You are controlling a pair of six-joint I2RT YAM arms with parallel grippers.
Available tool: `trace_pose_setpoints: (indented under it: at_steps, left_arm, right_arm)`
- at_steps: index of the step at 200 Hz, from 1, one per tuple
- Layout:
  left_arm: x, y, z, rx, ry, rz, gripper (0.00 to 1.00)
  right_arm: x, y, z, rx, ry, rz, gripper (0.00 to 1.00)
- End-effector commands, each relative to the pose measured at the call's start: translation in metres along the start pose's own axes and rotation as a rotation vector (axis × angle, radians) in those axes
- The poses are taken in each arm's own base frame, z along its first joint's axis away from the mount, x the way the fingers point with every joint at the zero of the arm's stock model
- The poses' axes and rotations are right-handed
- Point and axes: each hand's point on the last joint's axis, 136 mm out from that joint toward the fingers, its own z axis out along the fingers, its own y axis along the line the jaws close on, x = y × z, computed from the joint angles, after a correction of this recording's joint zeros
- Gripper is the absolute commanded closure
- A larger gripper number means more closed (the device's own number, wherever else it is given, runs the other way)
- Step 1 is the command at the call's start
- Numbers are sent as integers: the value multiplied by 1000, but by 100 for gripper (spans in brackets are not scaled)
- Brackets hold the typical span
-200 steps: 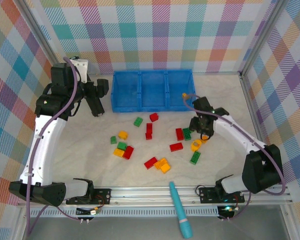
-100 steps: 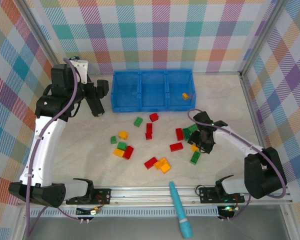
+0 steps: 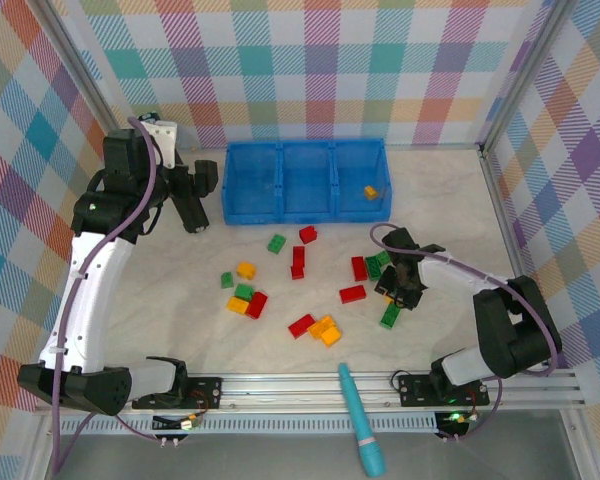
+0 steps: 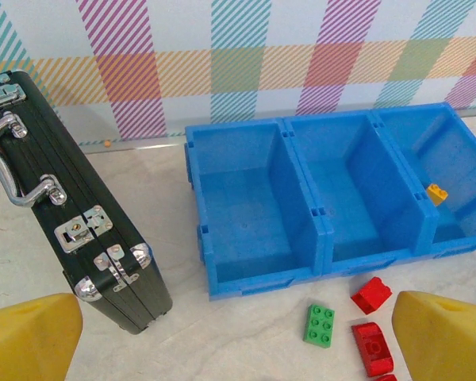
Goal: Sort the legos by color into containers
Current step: Pick up the lego from the middle-right of the table, then place the lego in the container.
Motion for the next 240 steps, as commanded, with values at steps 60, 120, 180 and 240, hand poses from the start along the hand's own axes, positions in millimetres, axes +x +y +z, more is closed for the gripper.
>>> trace_pose_setpoints:
  at_steps: [60,120,180,240]
  left_arm:
    - [-1,6,-5,-44,6,89,0]
    - [-7,22,-14,-141,-37,119,0]
    - [10,2,1,-17,-32,70,0]
    - [1,19,-1,-112,-91,33,0]
  right_arm:
    - [4,-8,-31,55,21,-84,71]
    - [-4,-1,-109,-35,-91,-160,73]
    - [-88,74,-181,-75,-343,-435,71]
    - [-169,164,-159,-114,-562,-706,70]
